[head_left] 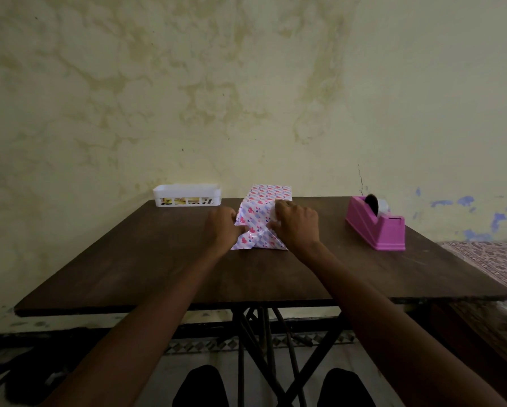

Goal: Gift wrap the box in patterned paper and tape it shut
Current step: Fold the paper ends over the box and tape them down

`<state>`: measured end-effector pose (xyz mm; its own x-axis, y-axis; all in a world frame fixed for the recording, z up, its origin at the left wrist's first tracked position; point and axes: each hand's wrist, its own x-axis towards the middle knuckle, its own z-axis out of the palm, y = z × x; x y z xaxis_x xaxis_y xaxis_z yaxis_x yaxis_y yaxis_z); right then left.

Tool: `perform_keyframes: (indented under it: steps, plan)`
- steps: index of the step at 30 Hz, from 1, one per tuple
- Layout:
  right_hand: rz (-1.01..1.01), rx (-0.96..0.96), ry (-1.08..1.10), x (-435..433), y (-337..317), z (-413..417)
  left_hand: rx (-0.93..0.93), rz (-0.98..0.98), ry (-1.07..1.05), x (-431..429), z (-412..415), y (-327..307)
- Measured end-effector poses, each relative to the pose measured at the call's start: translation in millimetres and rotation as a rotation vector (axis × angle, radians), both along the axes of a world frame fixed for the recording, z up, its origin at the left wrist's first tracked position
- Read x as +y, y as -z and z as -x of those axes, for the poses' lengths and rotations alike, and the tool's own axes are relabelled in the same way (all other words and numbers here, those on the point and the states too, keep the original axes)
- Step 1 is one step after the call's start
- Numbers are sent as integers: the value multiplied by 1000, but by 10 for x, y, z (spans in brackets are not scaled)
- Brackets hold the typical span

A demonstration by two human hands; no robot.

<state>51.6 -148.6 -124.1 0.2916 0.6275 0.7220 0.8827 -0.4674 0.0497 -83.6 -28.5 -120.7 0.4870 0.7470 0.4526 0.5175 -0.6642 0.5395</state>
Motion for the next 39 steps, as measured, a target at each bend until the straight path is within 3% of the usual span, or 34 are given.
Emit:
perform_keyframes:
  steps: [9,15,22,39]
  plan:
    - [1,-13,-10,16,26,-7,-47,-22,-11,-4,-62,55]
    - [4,-6,-4,44,16,-16,-24,-105,-141,-69,-167,-32]
    - [6,-13,2,36,22,0,4,18,-48,26,-183,-12]
    - [32,5,36,20,15,42,-162,-59,-190,-161,-297,223]
